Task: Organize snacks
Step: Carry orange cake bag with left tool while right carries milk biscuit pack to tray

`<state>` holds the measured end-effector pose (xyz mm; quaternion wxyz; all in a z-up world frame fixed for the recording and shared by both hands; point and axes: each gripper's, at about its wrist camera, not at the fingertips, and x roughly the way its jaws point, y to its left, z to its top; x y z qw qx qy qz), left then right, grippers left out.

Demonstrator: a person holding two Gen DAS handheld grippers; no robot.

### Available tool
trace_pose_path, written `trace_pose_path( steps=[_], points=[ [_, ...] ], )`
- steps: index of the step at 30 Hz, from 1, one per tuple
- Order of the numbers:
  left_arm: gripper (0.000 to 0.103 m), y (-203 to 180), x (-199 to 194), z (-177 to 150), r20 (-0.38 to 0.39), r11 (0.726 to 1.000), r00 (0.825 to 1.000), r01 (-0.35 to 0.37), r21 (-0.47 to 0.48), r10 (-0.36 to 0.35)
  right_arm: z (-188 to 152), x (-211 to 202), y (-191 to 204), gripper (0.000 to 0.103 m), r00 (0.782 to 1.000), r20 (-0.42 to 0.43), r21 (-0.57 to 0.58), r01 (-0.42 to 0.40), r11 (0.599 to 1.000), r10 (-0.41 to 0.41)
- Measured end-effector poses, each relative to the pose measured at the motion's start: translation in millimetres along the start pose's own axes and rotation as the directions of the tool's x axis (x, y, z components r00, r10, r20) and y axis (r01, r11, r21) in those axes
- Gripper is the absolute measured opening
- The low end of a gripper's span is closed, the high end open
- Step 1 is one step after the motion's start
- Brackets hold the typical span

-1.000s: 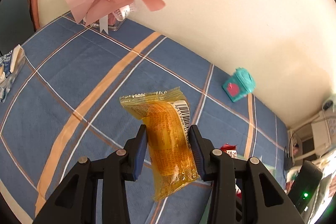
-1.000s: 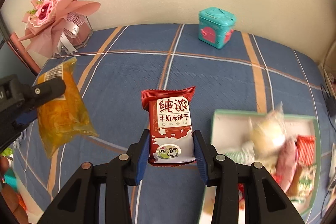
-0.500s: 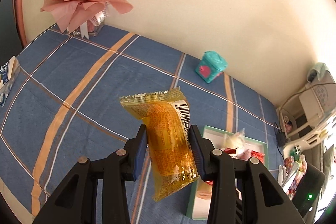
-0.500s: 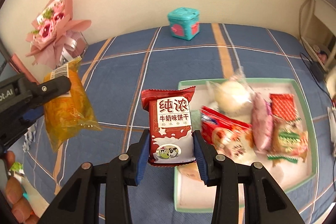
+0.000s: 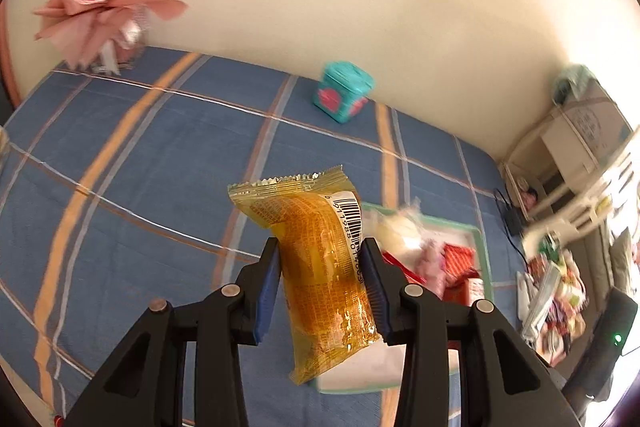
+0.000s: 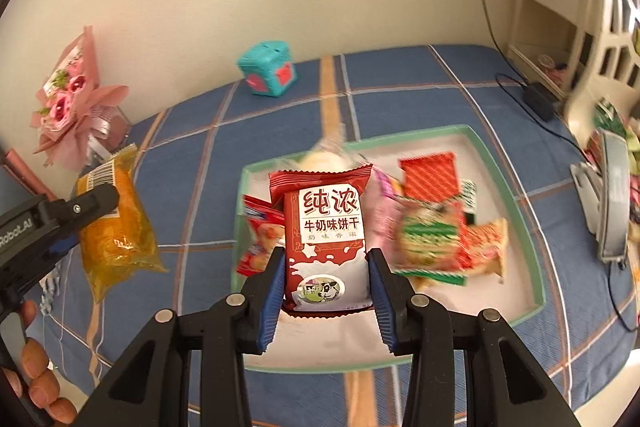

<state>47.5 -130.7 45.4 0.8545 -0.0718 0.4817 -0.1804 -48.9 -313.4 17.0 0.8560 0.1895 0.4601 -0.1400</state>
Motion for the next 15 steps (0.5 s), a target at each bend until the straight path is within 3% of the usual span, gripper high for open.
trace_pose_path(
  steps=[7,15],
  points=[
    [0.042,-45.7,21.6,-19.9,-0.087,0.993,0.995,0.048,0.107,-0.039,-8.2,6.6,-16.5,0.043,0.999,-0.043,0.017,0.028,0.999,-0.027],
    [0.042,-68.2,39.0,-34.3,-0.142,0.983,0.99,0.039,0.178,-0.013,-13.4,15.1,-21.5,0.043,0.995,-0.084,0.019,0.051,0.999,-0.049]
  ],
)
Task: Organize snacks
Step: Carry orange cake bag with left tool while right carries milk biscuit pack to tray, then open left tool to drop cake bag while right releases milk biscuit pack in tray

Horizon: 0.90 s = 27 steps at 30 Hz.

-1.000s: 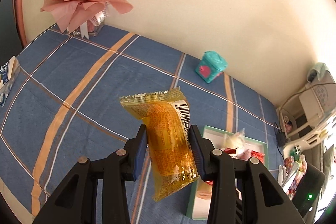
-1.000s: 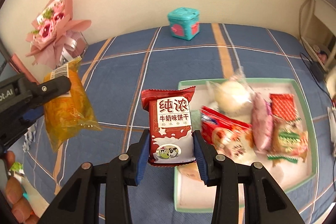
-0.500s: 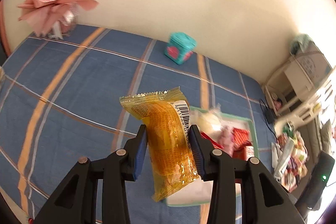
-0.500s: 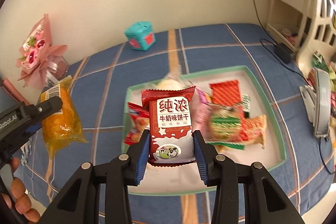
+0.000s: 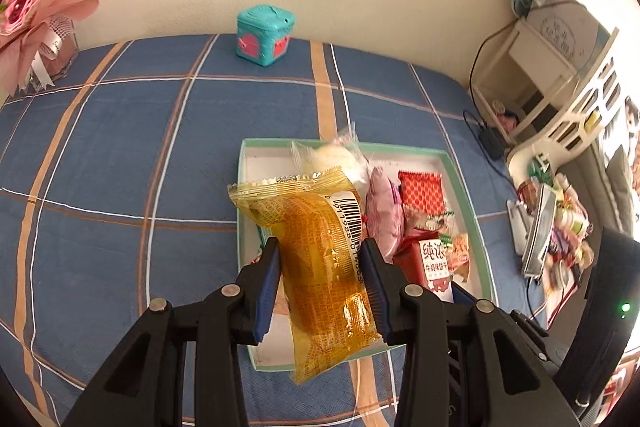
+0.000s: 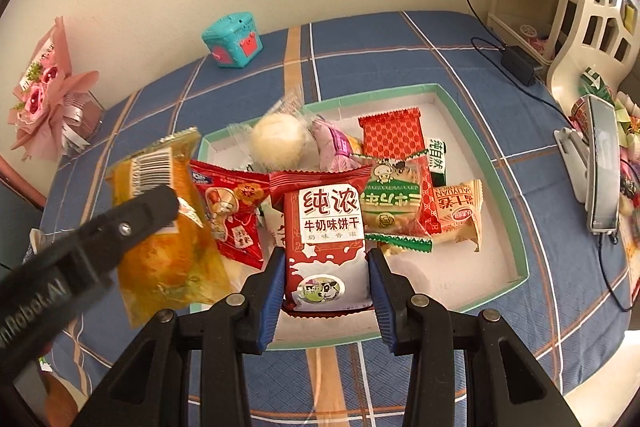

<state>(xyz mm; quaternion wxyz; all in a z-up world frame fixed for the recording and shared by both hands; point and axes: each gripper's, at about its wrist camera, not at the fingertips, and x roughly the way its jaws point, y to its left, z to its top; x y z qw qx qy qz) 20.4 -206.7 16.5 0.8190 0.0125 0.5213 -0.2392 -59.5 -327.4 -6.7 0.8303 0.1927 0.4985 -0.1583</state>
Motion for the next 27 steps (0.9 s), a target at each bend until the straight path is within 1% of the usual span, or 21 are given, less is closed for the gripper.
trace_pose_path(
  steps=[6,14,18,27],
  points=[
    [0.042,-4.3,13.3,-3.4,-0.041,1.0,0.999,-0.001,0.004,0.001,-2.0,7.2,-1.1,0.043,0.999,-0.035,0.003,0.016,1.0,-0.016],
    [0.042,-11.1,26.5,-9.3,-0.081,1.0,0.997,0.011,0.011,-0.01,-4.1,16.6,-1.8,0.043,0.997,-0.07,0.002,0.016,1.0,-0.016],
    [0.042,-12.7,30.5,-10.5,-0.089,1.0,0.996,-0.003,0.017,0.005,-3.9,20.5,-3.3,0.043,0.996,-0.083,0.004,0.018,1.0,-0.018],
    [0.042,-4.9,32.8,-8.2,-0.093,1.0,0.996,-0.01,-0.013,0.008,-0.9,28.8,-4.2,0.043,0.994,-0.11,0.015,0.016,1.0,-0.014]
  ],
)
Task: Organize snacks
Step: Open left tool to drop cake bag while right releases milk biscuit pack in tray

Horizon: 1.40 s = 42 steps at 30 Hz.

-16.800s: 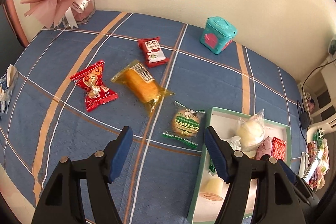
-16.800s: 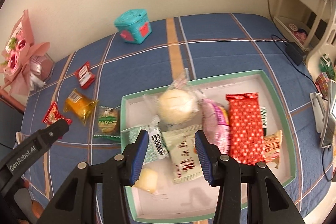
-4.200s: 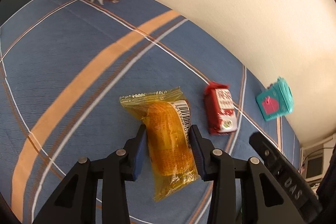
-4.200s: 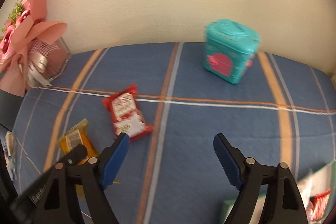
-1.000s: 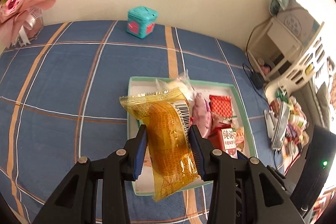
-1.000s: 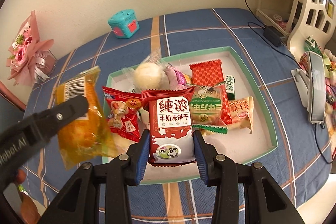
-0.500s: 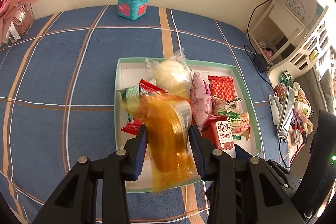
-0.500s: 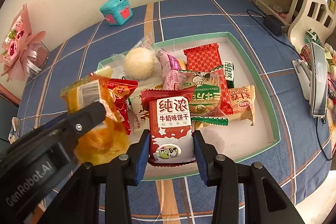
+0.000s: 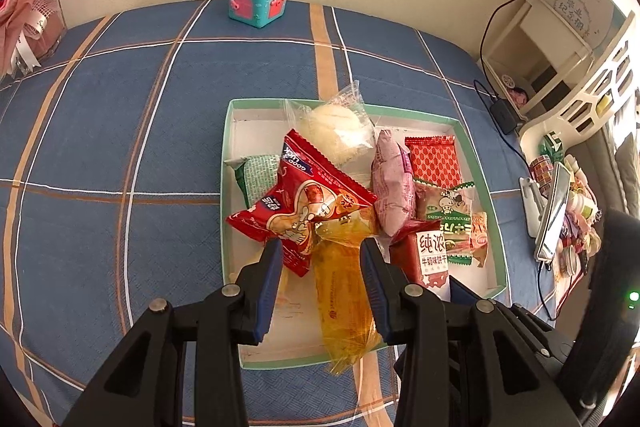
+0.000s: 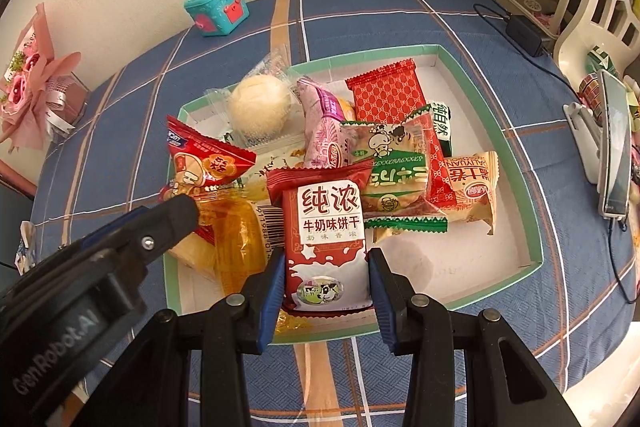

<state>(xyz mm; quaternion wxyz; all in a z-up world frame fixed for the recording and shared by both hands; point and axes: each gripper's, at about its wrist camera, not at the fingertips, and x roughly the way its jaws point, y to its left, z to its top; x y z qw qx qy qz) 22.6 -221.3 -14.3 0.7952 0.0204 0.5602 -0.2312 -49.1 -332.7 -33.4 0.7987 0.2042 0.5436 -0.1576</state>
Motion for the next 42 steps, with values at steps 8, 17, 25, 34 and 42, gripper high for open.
trace_pose_path(
  steps=[8,17,25,34,42],
  points=[
    [0.042,6.3,0.1,0.9,-0.002,1.0,1.0,-0.015,-0.021,0.015,4.9,17.7,-3.4,0.042,0.999,-0.038,0.025,0.007,1.0,-0.006],
    [0.041,7.2,4.7,0.5,-0.013,0.999,1.0,-0.024,-0.024,0.023,10.9,26.0,-7.5,0.042,0.999,-0.041,0.045,0.003,0.999,-0.001],
    [0.047,13.5,8.7,-0.4,-0.026,0.998,0.999,-0.038,-0.047,0.037,11.7,29.8,-9.2,0.043,0.999,-0.049,0.062,0.0,0.998,0.003],
    [0.075,27.0,9.3,1.1,-0.024,0.991,0.995,-0.098,-0.093,0.097,12.6,8.3,-12.0,0.058,1.0,0.019,0.096,-0.005,0.995,0.003],
    [0.081,44.3,2.7,5.7,0.007,0.975,0.983,-0.179,-0.129,0.181,14.6,-11.8,-9.5,0.062,0.994,0.108,0.091,-0.031,0.995,0.021]
  ],
)
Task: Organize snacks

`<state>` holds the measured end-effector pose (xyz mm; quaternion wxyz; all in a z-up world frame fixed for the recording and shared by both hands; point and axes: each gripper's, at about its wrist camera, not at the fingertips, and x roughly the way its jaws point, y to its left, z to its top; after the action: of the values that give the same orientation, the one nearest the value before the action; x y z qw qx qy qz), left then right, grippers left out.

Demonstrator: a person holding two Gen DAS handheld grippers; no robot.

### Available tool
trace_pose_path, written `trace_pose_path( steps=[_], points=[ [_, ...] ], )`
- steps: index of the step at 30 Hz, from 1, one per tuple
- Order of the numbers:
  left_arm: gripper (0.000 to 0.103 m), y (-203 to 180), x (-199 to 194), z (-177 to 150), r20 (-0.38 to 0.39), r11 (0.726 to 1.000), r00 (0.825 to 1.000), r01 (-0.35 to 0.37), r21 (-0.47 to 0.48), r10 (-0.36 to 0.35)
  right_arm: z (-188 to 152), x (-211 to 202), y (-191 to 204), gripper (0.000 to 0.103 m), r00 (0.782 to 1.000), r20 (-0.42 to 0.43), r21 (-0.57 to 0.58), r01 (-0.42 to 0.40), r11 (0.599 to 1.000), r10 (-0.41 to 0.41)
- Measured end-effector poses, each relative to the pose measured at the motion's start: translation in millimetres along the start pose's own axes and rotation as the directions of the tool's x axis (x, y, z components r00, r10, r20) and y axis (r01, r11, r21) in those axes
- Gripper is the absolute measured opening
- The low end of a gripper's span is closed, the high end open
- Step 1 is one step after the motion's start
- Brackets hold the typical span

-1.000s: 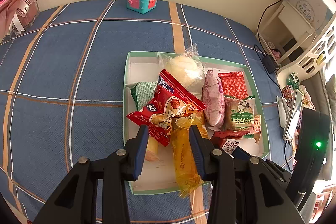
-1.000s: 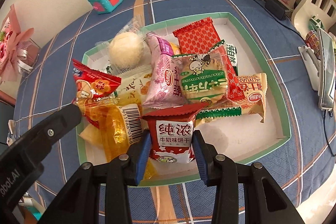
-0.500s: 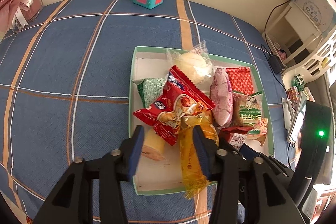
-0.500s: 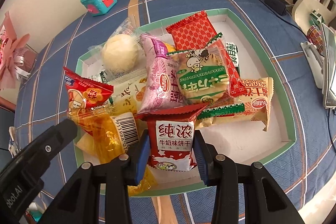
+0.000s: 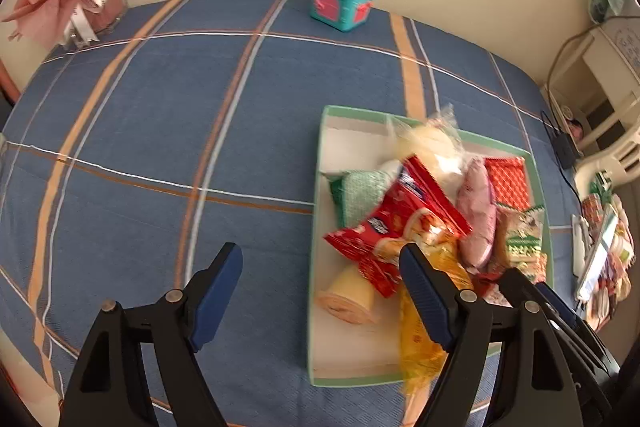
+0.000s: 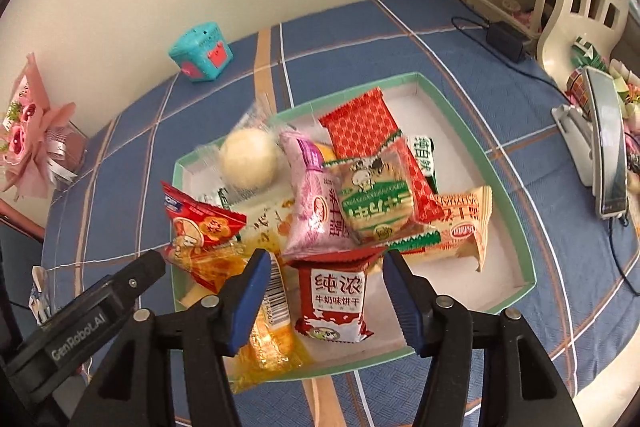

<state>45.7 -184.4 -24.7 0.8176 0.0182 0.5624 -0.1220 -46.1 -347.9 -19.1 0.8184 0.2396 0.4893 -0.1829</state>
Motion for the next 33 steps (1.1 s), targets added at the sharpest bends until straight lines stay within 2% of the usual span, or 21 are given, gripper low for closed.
trace_pose_path(
  steps=[7,12,18,23,24,25,33],
  points=[
    [0.082,15.3,1.0,5.3,0.008,0.999,1.0,-0.028,-0.037,0.028,-1.6,5.4,4.4,0.063,1.0,-0.006,-0.015,0.001,1.0,-0.001],
    [0.093,20.8,1.4,5.6,0.025,0.997,0.997,-0.067,-0.04,0.068,-3.2,7.3,7.7,0.077,1.0,-0.004,-0.036,0.011,0.999,-0.011],
    [0.094,25.0,5.2,6.7,0.026,0.995,0.995,-0.095,-0.039,0.096,-4.1,8.2,12.4,0.091,1.0,0.009,-0.06,0.009,0.998,-0.008],
    [0.094,29.6,6.1,7.2,0.019,0.993,0.994,-0.106,-0.051,0.107,-3.7,7.2,12.8,0.093,1.0,0.022,-0.066,0.003,0.998,-0.002],
    [0.094,30.5,7.0,7.4,0.014,0.993,0.994,-0.107,-0.053,0.108,-3.3,6.9,12.6,0.095,1.0,0.025,-0.067,0.002,0.998,0.0],
    [0.094,31.2,8.2,7.9,0.009,0.993,0.994,-0.108,-0.054,0.108,-3.2,6.5,12.7,0.103,1.0,0.029,-0.068,0.001,0.998,0.001],
    [0.094,36.7,4.5,8.7,0.044,0.992,0.992,-0.117,-0.049,0.119,-2.6,3.1,16.0,0.103,0.998,0.057,-0.085,-0.004,0.996,0.009]
  ],
)
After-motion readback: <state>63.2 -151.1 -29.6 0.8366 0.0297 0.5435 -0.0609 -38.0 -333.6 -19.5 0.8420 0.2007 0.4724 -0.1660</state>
